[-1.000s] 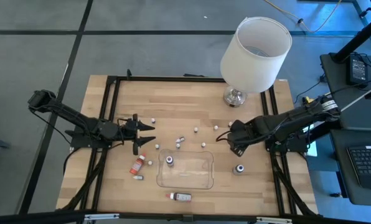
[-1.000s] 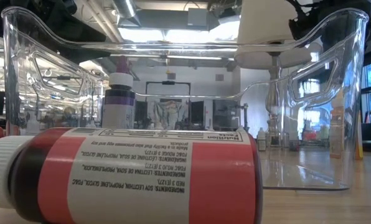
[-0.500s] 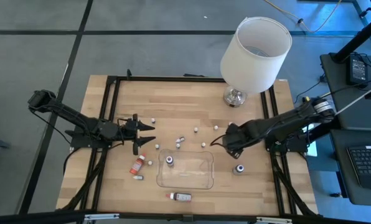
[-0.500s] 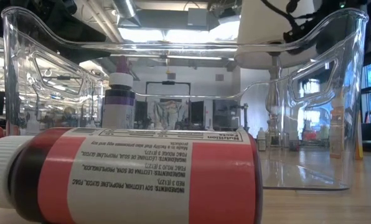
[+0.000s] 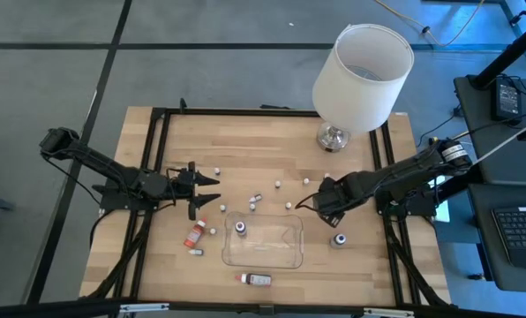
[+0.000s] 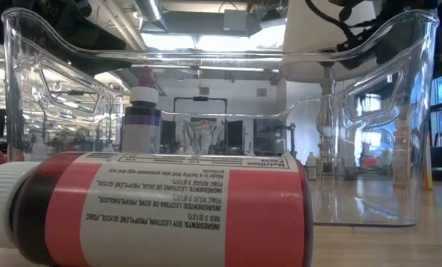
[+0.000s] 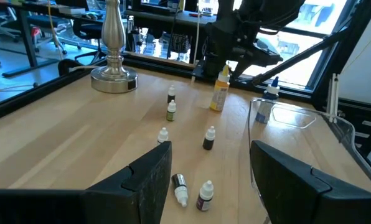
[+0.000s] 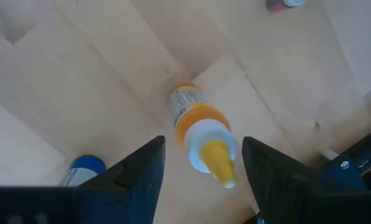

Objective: Pick & Place food coloring
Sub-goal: Put the big yellow food coloring bottle into the container

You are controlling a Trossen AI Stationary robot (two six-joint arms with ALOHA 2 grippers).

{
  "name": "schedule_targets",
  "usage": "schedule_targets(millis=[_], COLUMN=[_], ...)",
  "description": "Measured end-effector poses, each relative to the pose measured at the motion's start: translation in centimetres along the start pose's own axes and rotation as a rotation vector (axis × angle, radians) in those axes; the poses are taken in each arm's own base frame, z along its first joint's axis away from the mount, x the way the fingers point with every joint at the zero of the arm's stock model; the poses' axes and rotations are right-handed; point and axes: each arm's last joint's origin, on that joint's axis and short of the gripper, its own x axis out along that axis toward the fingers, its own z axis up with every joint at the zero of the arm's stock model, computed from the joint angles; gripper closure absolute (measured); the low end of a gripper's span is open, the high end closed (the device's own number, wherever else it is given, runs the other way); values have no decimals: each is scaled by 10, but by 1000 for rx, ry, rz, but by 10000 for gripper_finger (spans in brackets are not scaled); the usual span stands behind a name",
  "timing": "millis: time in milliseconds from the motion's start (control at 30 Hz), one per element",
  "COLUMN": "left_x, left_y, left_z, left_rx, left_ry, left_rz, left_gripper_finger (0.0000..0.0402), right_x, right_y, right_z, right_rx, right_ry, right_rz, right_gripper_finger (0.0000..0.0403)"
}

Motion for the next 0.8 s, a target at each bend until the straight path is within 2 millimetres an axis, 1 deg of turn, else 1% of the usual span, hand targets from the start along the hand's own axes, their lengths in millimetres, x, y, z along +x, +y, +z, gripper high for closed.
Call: schedule_targets(millis=[267,433,600,800], left_x=[0,0,0,0], left_y=[0,0,0,0], left_z=[0,-1,-1,-1], left_rx=[0,3,4,35], left_ry=[1,6,6,11], left_rz=[0,2,2,3], left_gripper_finger=[190,190,189,190], right_x=[14,18,18,16], right_y=[-3,-4,-3,-3], right_z=[-3,-4,-4,-4], right_rx=[0,-3,-3,-1], right_ry=[15,21,15,19], right_rz=[-21,-31,-23,-10], right_gripper_finger=[195,201,229,278])
